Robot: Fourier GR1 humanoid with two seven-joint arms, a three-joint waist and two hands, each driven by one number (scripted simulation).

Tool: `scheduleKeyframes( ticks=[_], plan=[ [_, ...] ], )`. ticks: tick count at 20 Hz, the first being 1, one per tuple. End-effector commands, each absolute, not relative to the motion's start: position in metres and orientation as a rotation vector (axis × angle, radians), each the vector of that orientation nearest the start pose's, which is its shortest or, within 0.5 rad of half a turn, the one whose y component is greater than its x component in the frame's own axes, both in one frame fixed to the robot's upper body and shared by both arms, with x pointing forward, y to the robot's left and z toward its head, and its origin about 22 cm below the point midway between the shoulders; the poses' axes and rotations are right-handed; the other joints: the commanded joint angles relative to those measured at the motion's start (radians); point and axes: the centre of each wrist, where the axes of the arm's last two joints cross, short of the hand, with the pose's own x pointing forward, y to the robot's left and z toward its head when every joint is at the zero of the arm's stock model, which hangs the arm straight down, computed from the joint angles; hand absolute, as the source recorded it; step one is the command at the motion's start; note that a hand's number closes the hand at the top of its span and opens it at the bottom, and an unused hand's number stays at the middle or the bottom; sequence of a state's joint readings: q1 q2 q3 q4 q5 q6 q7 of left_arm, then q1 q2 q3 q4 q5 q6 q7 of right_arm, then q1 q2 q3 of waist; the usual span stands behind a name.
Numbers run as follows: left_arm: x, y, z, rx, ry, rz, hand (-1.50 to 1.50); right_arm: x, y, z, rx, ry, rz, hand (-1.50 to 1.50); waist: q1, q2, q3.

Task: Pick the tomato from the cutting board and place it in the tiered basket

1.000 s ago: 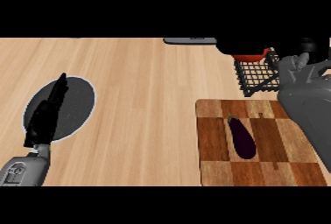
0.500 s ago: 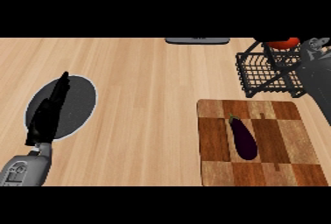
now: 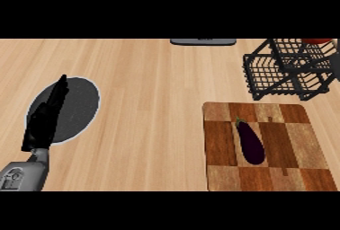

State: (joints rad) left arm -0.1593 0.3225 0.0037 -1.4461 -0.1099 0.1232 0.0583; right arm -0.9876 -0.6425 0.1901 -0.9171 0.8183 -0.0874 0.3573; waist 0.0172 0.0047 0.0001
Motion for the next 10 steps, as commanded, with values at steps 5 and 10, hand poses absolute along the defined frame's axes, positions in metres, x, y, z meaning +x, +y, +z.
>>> scheduleKeyframes(
  ticks=[5, 10],
  plan=[
    [0.285, 0.301, 0.039, 0.454, -1.554, -0.236, 0.00, 0.434, -0.317, 0.198, -1.264, -1.351, 0.842, 1.50, -0.003, -0.001, 0.000],
    [0.271, 0.283, 0.035, 0.411, -1.531, -0.237, 0.00, 0.437, -0.331, 0.172, -1.087, -1.257, 0.724, 1.50, 0.008, -0.002, 0.001]
  ],
)
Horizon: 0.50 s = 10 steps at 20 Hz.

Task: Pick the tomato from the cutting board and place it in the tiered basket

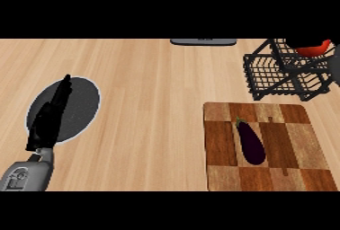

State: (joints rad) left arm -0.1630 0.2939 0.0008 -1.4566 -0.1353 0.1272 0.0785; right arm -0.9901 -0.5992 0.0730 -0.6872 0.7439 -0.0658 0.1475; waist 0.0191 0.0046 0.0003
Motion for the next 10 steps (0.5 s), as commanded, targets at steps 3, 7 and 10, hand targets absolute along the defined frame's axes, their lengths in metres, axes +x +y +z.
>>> scheduleKeyframes(
  ticks=[3, 7, 10],
  plan=[
    [0.282, 0.294, 0.052, 0.428, -1.551, -0.237, 0.00, 0.438, -0.348, 0.191, -1.024, -1.235, 0.672, -1.50, -0.002, -0.002, 0.000],
    [0.278, 0.292, 0.036, 0.436, -1.549, -0.245, 0.00, 0.437, -0.349, 0.171, -1.010, -1.305, 0.608, -1.50, -0.002, 0.001, 0.000],
    [0.286, 0.298, 0.036, 0.435, -1.536, -0.237, 0.00, 0.441, -0.343, 0.183, -0.973, -1.413, 0.484, -1.50, -0.005, 0.001, 0.000]
  ],
)
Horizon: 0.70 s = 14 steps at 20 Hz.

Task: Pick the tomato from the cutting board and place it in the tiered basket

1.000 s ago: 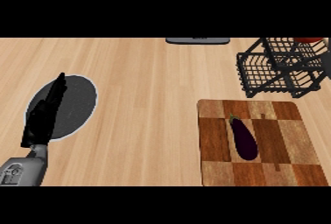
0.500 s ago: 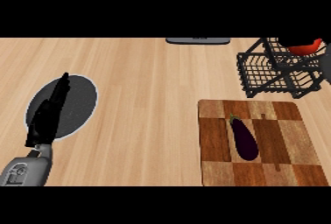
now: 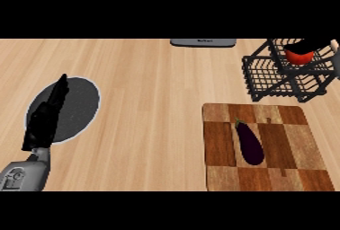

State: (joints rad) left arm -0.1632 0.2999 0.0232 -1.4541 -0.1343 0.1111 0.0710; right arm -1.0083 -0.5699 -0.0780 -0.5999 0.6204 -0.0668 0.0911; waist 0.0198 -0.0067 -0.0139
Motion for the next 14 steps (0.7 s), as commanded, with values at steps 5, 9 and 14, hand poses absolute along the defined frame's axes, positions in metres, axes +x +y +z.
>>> scheduleKeyframes(
  ticks=[5, 9, 14],
  plan=[
    [0.276, 0.297, 0.035, 0.426, -1.534, -0.226, 0.00, 0.432, -0.352, 0.185, -1.013, -1.542, 0.367, -1.50, -0.011, 0.007, 0.014],
    [0.279, 0.301, 0.033, 0.446, -1.529, -0.231, 0.00, 0.415, -0.392, 0.228, -1.060, -1.543, 0.283, -1.50, -0.026, 0.004, 0.014],
    [0.272, 0.304, 0.032, 0.452, -1.523, -0.233, 0.00, 0.391, -0.430, 0.237, -1.001, -1.440, 0.156, -1.50, -0.030, 0.002, 0.014]
  ],
)
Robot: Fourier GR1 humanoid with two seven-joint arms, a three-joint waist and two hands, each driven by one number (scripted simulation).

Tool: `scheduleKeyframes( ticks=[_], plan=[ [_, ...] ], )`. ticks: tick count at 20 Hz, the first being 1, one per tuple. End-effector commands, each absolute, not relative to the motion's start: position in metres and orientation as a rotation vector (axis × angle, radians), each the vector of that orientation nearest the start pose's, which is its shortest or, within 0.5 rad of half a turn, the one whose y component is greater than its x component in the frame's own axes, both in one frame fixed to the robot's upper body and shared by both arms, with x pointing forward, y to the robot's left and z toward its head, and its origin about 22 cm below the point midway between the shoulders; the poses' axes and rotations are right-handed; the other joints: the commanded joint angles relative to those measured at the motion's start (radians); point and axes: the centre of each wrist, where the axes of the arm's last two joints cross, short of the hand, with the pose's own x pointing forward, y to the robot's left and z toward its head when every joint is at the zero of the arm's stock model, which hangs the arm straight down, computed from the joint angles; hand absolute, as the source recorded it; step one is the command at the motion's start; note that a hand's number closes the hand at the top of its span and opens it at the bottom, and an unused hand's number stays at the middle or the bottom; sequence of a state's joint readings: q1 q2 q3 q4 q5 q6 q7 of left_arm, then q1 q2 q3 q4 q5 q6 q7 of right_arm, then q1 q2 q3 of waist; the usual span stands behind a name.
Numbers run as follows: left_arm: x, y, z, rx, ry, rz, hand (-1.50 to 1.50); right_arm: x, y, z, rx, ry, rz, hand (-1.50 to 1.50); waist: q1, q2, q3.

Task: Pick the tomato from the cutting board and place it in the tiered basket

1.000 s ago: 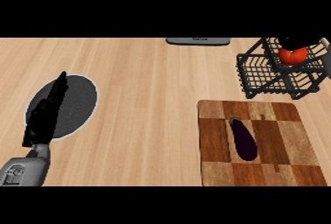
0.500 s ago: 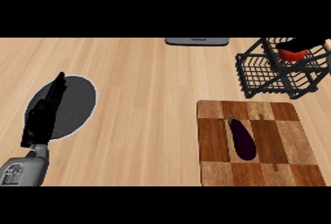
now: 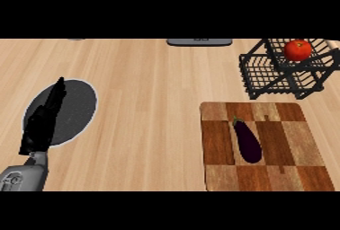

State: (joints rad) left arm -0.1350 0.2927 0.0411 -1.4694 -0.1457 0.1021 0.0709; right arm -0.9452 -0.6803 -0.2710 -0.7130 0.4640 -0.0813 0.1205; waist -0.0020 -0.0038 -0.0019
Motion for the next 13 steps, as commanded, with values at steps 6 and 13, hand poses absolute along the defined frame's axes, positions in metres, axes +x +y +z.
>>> scheduleKeyframes(
  ticks=[6, 13],
  plan=[
    [0.277, 0.298, 0.035, 0.457, -1.526, -0.225, 0.00, 0.325, -0.517, 0.244, -0.908, -1.384, 0.122, -1.50, -0.021, 0.000, 0.002],
    [0.280, 0.307, 0.038, 0.460, -1.530, -0.220, 0.00, 0.255, -0.576, 0.210, -0.859, -1.477, 0.059, -1.50, -0.011, 0.002, 0.002]
  ],
)
